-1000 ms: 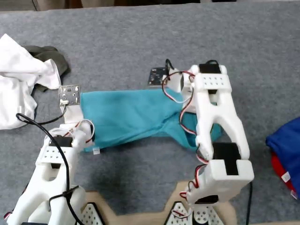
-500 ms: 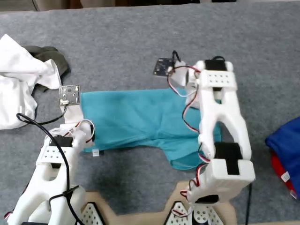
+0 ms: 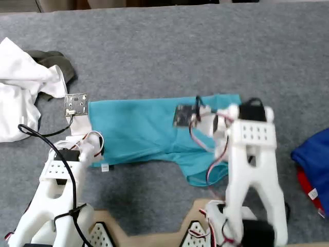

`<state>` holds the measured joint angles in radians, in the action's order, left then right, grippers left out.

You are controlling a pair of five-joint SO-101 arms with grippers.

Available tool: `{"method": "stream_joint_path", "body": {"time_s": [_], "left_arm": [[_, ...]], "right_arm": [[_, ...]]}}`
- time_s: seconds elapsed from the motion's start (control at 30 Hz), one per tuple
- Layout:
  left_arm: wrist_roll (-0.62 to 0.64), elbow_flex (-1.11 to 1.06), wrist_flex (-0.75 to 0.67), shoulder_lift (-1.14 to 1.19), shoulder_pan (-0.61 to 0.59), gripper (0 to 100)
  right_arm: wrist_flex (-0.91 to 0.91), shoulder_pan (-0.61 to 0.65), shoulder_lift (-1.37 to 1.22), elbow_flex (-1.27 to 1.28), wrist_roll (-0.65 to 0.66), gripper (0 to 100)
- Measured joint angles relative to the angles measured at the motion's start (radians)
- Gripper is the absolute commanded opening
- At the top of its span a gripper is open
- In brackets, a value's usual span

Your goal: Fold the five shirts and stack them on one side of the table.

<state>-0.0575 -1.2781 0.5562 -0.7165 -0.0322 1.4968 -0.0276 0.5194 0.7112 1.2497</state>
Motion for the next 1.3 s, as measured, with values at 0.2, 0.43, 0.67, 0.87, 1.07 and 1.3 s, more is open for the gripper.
{"method": "stream_joint_path", "body": {"time_s": [0.2,0.43,0.67,0.87,1.07,1.3], "left_arm": [[0.0,0.0,0.0,0.0,0.0,2],[0.0,0.0,0.0,0.0,0.0,2],[0.0,0.0,0.0,0.0,0.0,2],[0.0,0.0,0.0,0.0,0.0,2],[0.0,0.0,0.0,0.0,0.0,2],[0.0,0.0,0.0,0.0,0.0,2]], "right_arm": [[0.009,0.0,0.127,0.199,0.032,11.9],[-0.035,0.0,0.135,0.304,0.032,11.9],[-0.04,0.043,0.135,0.358,0.034,11.7],[0.032,0.043,0.144,0.275,0.034,11.8],[0.072,0.034,0.137,0.084,0.034,11.8],[0.006,0.034,0.012,0.066,0.034,11.8]]}}
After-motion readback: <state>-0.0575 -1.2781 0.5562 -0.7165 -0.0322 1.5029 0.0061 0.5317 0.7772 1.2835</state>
